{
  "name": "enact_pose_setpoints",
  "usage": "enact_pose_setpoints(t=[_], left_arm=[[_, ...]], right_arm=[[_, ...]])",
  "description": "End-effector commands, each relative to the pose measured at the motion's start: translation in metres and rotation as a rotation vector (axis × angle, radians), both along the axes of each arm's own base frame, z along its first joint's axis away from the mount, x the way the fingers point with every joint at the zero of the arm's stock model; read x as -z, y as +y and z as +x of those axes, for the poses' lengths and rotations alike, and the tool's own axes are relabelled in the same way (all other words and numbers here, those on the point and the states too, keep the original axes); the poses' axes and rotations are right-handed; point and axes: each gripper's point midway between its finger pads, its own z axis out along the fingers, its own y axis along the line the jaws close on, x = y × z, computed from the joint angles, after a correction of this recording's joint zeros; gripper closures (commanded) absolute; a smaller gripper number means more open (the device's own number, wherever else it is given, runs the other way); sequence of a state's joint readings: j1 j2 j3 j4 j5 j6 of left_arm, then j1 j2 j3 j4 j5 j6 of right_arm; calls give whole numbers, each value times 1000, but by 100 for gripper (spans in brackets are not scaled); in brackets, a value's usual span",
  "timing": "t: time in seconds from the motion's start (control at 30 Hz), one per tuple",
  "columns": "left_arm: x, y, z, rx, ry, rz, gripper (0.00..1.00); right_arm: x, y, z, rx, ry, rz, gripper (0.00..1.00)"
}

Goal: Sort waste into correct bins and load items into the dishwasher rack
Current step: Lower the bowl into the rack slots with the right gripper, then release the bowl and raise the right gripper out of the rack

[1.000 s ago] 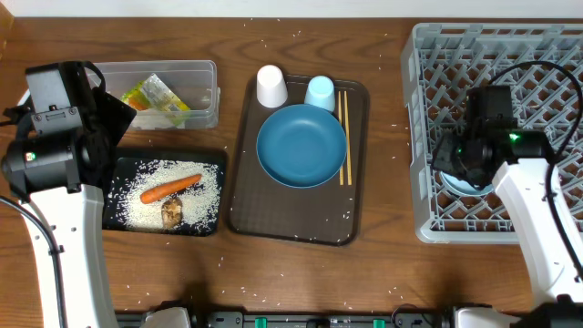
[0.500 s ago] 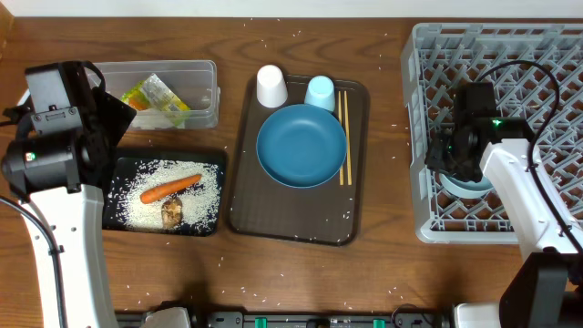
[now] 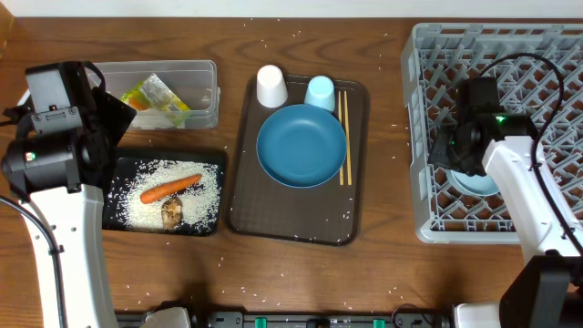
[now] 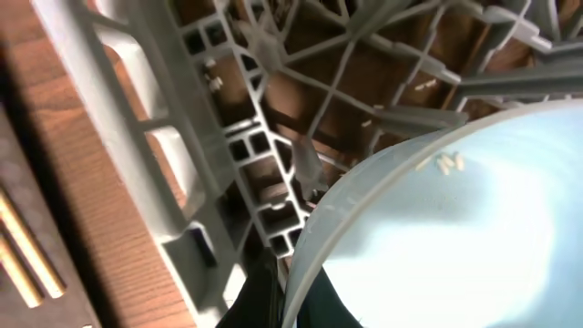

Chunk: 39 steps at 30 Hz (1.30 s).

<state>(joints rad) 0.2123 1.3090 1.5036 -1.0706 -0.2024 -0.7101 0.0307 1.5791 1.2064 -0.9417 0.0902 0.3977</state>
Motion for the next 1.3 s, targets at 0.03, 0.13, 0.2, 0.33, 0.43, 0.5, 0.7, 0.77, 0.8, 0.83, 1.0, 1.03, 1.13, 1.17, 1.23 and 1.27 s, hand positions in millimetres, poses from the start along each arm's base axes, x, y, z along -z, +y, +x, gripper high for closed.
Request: enact_pose_setpoints(t=[0.03, 0.13, 0.2, 0.33, 0.43, 0.5, 0.7, 0.77, 0.8, 0.83, 1.0, 1.03, 1.13, 1.17, 1.23, 1.27], left_arm=[[-4, 3, -1, -12, -5, 13, 2], [-4, 3, -1, -12, -5, 13, 2], [-4, 3, -1, -12, -5, 13, 2], [-4, 3, -1, -11, -5, 13, 2], [-4, 3, -1, -11, -5, 13, 2], [-4, 3, -1, -11, -5, 13, 2], [-4, 3, -1, -11, -5, 13, 2], [-4, 3, -1, -11, -5, 13, 2], [-4, 3, -1, -12, -5, 13, 2], [-4, 3, -1, -12, -5, 13, 2], [-4, 3, -1, -12, -5, 13, 2], [-4, 3, -1, -11, -5, 13, 2], [-4, 3, -1, -11, -5, 13, 2], [-4, 3, -1, -12, -5, 13, 2], [-4, 3, -1, -11, -5, 13, 2], [-4, 3, -1, -12, -5, 13, 2]], right_arm=[[-38, 11, 29, -70, -133, 108, 99], [-59, 7, 51, -102, -240, 191, 99], [-71, 3, 63, -120, -314, 268, 99], [-109, -1, 87, -223, -523, 446, 99], [-134, -15, 102, -263, -663, 491, 99], [-140, -24, 110, -277, -716, 495, 99], [-131, -29, 139, -350, -807, 597, 99], [-122, -27, 152, -353, -823, 661, 99], [-117, -27, 159, -352, -831, 699, 99], [-113, -27, 164, -353, -840, 731, 99], [-95, -32, 181, -348, -869, 817, 99], [-92, -35, 183, -348, -875, 826, 99], [-87, -44, 184, -332, -877, 839, 99], [-86, -45, 183, -332, -876, 843, 99], [-84, -49, 181, -327, -872, 852, 99], [-81, -51, 181, -316, -864, 855, 99]])
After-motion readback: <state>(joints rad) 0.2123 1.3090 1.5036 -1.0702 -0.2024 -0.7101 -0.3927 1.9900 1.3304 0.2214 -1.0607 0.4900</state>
